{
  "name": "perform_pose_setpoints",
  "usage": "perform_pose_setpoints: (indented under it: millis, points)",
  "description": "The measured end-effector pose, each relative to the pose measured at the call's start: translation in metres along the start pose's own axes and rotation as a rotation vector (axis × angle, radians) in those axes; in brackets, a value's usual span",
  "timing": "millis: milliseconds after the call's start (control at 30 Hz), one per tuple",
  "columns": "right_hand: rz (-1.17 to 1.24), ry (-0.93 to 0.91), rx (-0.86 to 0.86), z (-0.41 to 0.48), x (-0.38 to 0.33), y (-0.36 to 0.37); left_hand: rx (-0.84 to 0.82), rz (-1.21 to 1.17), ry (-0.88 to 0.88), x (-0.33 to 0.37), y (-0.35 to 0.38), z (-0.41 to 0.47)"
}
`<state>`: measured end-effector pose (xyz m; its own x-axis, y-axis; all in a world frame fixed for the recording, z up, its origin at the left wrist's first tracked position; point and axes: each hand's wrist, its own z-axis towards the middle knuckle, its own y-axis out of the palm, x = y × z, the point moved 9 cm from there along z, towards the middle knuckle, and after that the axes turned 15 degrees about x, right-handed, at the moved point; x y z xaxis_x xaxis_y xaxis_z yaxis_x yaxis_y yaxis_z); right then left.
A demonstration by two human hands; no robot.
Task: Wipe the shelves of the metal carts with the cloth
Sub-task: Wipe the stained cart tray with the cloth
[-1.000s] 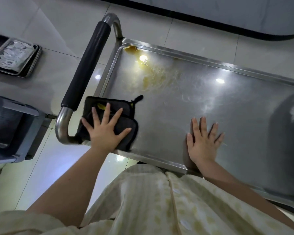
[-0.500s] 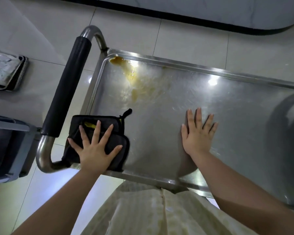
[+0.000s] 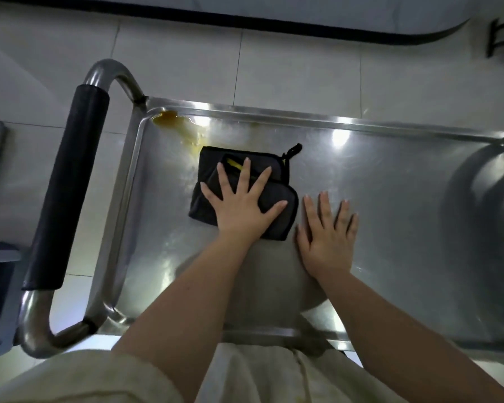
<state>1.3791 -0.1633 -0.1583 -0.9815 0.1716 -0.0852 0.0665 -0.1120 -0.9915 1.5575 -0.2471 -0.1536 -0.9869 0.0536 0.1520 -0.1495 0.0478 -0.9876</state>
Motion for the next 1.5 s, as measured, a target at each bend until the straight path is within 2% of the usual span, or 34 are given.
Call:
perform_pose_setpoints:
  millis: [100,267,400,467,600,700,967,1067,1167,1233,1333,1500]
  points:
    - [0.006,0.02,-0.03,-0.001,0.001,0.001,0.044,0.001,-0.025,-0.033,-0.009,0.0]
    - [0.009,0.024,-0.056,0.0,0.0,0.003,0.075,0.018,-0.264,-0.127,-0.026,0.022]
    - [-0.01,0.022,-0.05,0.0,-0.002,0.002,0.1,0.021,-0.361,-0.11,-0.022,0.026]
    - [-0.025,0.012,-0.046,-0.001,-0.003,0.002,0.094,-0.003,-0.315,-0.072,-0.015,0.031]
    - [-0.013,0.0,-0.029,-0.002,-0.003,0.0,0.008,-0.006,-0.06,0.027,0.001,0.037]
    - [-0.036,0.013,-0.045,-0.002,0.0,0.0,-0.011,-0.019,-0.004,0.052,0.005,0.038]
    - [0.003,0.05,-0.096,0.01,-0.003,-0.011,0.039,-0.033,-0.041,-0.024,-0.011,0.06]
    - [0.034,0.072,-0.023,0.059,-0.001,-0.014,0.071,-0.015,-0.034,-0.03,-0.011,0.057]
    - [-0.008,0.101,-0.1,0.11,0.009,0.001,0.084,-0.019,-0.031,-0.029,-0.012,0.06]
    - [-0.05,0.103,-0.145,0.12,0.014,0.012,0.071,-0.023,-0.027,-0.03,-0.013,0.061]
    - [-0.057,0.091,-0.114,0.116,0.016,0.014,0.073,-0.032,0.014,-0.036,-0.016,0.057]
    - [-0.019,0.091,-0.065,0.119,0.018,0.013,0.108,0.01,-0.075,-0.108,-0.029,0.062]
